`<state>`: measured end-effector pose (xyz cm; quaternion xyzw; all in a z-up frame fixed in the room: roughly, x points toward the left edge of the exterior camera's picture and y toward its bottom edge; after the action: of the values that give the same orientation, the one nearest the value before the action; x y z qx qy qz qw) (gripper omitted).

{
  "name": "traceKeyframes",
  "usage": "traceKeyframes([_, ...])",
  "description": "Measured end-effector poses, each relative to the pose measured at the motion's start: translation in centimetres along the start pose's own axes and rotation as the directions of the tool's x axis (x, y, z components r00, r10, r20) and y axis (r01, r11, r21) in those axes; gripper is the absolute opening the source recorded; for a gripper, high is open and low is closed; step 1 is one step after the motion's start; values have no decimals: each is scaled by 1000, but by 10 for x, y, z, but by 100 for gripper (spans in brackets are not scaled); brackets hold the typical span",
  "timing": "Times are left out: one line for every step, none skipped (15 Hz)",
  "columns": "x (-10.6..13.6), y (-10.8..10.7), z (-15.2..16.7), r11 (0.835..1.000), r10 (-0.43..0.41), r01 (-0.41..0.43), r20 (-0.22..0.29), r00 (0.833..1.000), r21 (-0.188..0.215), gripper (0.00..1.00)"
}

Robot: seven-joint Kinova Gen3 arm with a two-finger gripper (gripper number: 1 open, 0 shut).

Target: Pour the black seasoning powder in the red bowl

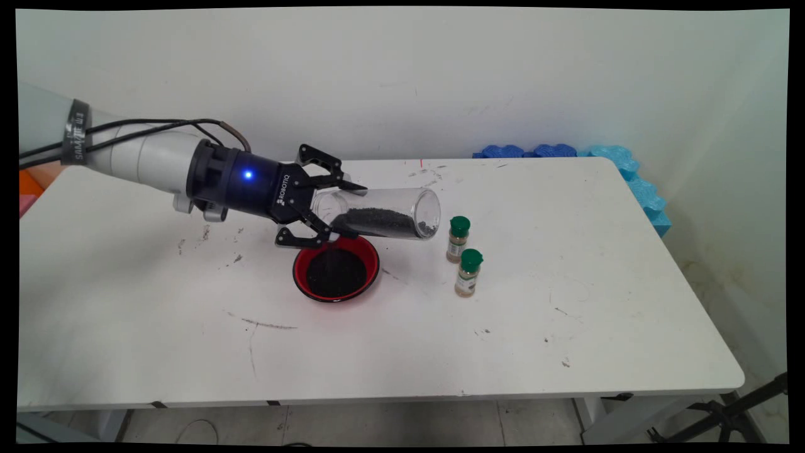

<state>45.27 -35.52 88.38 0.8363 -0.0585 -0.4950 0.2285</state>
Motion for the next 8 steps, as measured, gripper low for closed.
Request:
traceKeyframes([0,0,0,1000,-2,2,0,1000,-1,0])
traceKeyframes([0,0,0,1000,-3,3,1,1000,-2,0])
traceKeyframes([0,0,0,1000,-3,3,1,1000,-2,0])
traceKeyframes([0,0,0,1000,-3,3,2,1000,-3,0])
traceKeyframes([0,0,0,1000,-3,3,2,1000,-3,0])
traceKeyframes([0,0,0,1000,-3,3,1,1000,-4,0])
traceKeyframes([1,0,0,1000,-3,3,1,1000,-4,0])
traceKeyframes([1,0,0,1000,-2,2,1,1000,-4,0])
